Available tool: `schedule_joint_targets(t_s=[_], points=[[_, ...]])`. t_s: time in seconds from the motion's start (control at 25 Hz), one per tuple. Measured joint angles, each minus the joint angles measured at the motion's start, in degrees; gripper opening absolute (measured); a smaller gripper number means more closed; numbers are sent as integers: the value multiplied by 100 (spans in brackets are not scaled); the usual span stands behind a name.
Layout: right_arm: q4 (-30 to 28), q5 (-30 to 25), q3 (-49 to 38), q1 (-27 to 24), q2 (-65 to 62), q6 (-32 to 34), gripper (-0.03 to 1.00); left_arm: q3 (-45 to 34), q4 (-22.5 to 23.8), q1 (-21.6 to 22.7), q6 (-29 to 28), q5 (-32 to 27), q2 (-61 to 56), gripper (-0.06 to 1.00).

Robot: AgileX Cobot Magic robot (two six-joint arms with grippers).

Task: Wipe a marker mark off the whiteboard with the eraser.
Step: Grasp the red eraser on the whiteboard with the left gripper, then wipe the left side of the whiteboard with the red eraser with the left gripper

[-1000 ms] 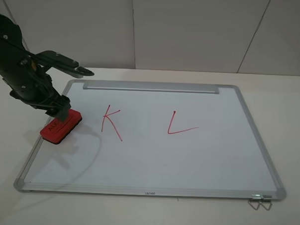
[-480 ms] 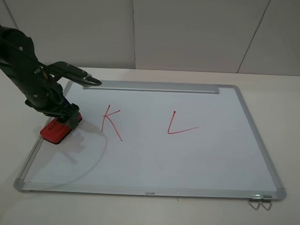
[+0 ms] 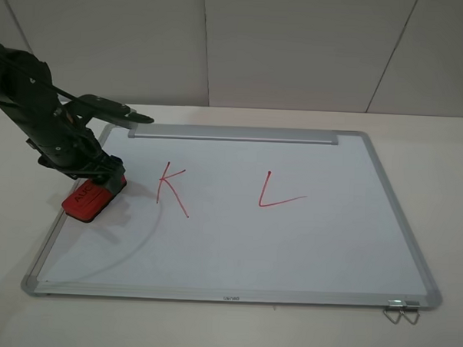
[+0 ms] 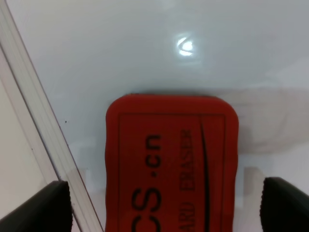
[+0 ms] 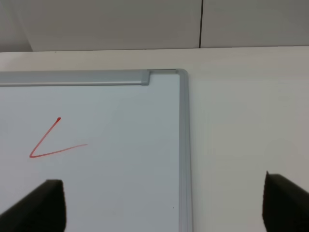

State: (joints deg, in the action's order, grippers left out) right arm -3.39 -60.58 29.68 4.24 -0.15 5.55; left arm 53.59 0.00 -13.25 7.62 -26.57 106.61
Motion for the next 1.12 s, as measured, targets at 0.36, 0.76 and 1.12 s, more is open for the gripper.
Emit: schedule_joint_targets(t_s=[0.36,0.76,1.12], points=[[0,0,0,0,0,0,72,0,-102,8,-11,83,309,77],[0,0,0,0,0,0,72,0,-102,8,-11,168,312,70],[0,0,0,0,0,0,72,0,-96,8,-17,138,312,57]])
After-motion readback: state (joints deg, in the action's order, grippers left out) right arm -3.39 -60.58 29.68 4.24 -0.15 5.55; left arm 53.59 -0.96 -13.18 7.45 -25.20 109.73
